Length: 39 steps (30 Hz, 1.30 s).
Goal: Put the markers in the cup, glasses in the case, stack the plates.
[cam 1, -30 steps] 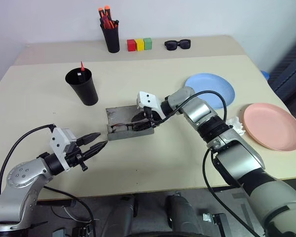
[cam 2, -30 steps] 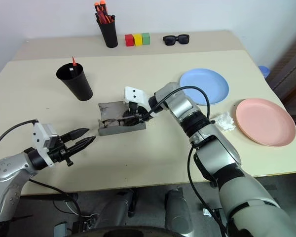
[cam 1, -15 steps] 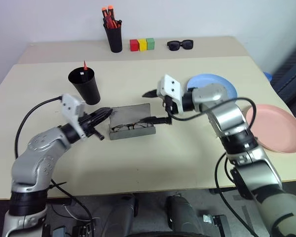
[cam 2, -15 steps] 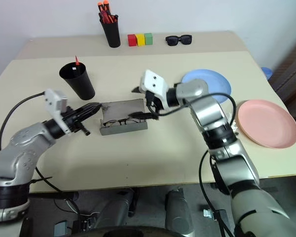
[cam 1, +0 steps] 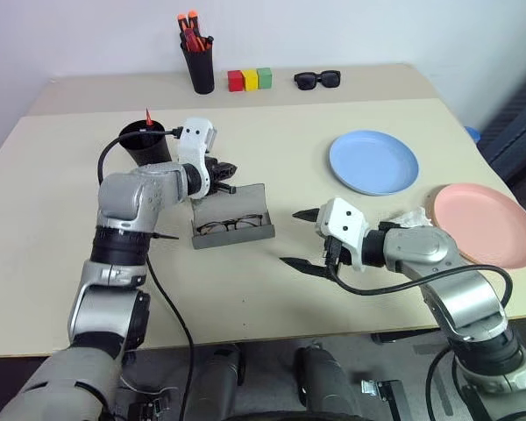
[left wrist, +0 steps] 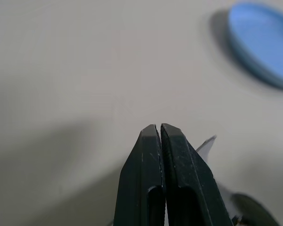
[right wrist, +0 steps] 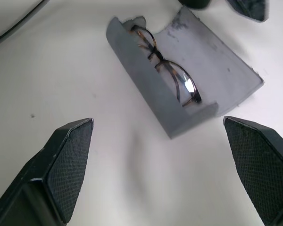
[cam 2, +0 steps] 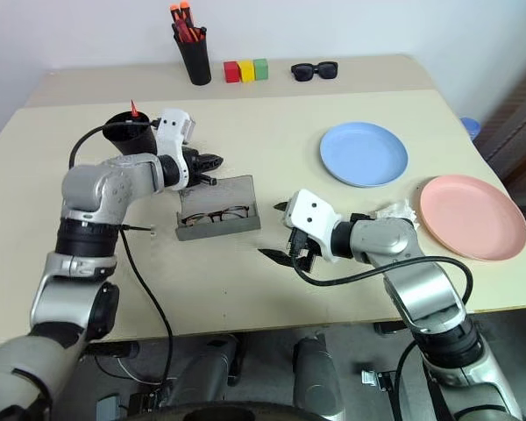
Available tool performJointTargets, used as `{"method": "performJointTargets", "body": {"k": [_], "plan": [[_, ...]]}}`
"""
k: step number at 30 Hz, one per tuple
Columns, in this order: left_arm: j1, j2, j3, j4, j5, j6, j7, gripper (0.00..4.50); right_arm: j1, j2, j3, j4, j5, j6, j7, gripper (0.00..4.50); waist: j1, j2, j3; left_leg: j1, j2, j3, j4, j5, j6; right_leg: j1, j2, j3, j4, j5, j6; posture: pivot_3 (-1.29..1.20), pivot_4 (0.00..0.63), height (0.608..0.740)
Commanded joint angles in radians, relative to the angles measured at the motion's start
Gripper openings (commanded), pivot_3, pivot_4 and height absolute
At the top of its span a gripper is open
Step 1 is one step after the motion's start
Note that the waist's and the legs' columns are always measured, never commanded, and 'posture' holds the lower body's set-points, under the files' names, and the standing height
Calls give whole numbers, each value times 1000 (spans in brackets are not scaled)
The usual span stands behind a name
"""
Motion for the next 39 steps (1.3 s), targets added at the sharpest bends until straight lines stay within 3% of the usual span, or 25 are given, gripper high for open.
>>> {"method": "performJointTargets", "body": {"k": [1, 11, 26, 32, 35, 39], "plan": [[-60, 14, -32, 86, 54, 1, -25, 69, 15, -16, -43, -64, 21, 14, -37, 4492, 2, 0, 0, 0, 0, 0, 0, 0, 0, 0, 0, 0, 0, 0, 0, 0, 150, 740], [-55, 34, -84, 145, 145, -66, -115, 69, 4, -33, -33, -34, 35, 7, -64, 4492, 3, 0, 0, 0, 1, 0, 0, 0, 0, 0, -1, 0, -1, 0, 0, 0, 150, 740], [147, 216, -80, -245, 56, 79, -318, 69, -18, -26, -22, 21, 26, -30, -82, 4492, 0, 0, 0, 0, 2, -1, 0, 0, 0, 0, -1, 0, -1, 0, 0, 0, 150, 740], [346, 342, -102, -524, 17, 55, -390, 69, -32, -17, -29, 68, 12, -43, -119, 4492, 0, 0, 0, 0, 2, -1, -1, 0, 0, 0, -1, 1, -1, 0, -1, 0, 150, 740], [449, 381, -87, -625, 17, -34, -416, 69, -70, -5, -29, 147, -34, -43, -182, 4492, 2, 0, 0, 0, 2, 0, -1, 0, 0, 0, -2, 1, -1, -1, -2, 0, 150, 740], [538, 313, -4, -656, 26, -303, -414, 69, -144, 18, -38, 290, -112, -30, -295, 4492, 9, 0, 0, 0, 2, 0, 0, 0, 0, 0, -3, 2, -3, -2, -5, 0, 150, 740]]}}
